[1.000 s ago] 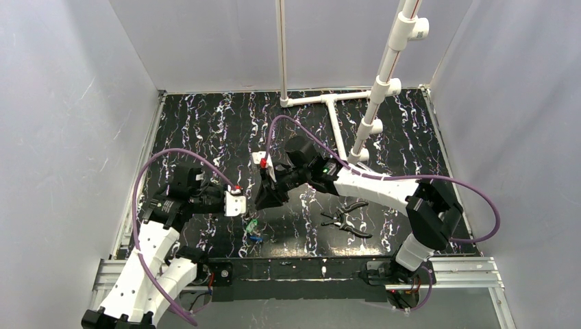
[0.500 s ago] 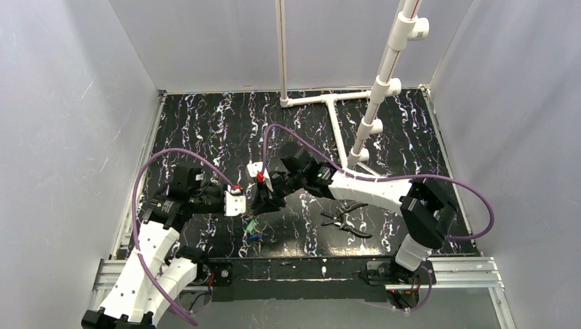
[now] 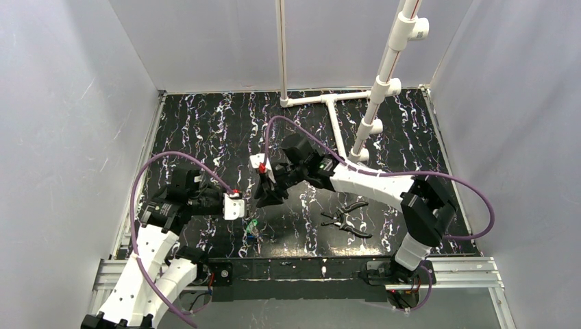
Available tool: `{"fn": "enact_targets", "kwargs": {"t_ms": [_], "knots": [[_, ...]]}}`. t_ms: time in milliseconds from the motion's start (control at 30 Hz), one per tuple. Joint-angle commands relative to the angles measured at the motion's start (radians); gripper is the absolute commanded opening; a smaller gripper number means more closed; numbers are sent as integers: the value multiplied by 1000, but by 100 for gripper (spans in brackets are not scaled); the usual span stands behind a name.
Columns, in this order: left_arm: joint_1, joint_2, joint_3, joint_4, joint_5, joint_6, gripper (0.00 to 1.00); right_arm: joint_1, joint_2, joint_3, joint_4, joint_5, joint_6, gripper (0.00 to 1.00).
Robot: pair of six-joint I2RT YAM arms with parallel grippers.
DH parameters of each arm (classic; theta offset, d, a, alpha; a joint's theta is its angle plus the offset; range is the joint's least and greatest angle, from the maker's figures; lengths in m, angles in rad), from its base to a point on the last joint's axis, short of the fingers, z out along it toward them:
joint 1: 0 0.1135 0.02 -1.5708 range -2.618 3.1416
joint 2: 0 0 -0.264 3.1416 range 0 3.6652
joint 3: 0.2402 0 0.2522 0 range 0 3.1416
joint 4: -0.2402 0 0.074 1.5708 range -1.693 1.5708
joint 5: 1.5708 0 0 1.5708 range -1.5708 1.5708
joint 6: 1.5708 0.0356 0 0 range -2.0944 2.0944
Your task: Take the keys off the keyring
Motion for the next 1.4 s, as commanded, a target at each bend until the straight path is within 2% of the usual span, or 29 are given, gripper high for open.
{"fn": "enact_targets", "kwargs": {"t_ms": [0,333,767,967,1100,1267,1367], "knots": [[-4,-11,23,-21,63,25,0,-6,-27,65,-48,-7,-34,43],[-4,-1,43,-22,64,25,0,35,14,105,-26,-8,-20,46],[-4,-9,41,-22,65,23,0,39,36,77,23,1,-1,43],[-4,-11,37,-22,62,20,0,39,39,79,50,-5,16,34],[-3,-5,44,-7,49,-26,0,39,41,69,58,-15,21,32],[-3,-6,43,19,35,-73,0,40,36,54,62,-23,25,24],[-3,-5,43,33,28,-98,0,42,33,45,65,-25,28,15]]}}
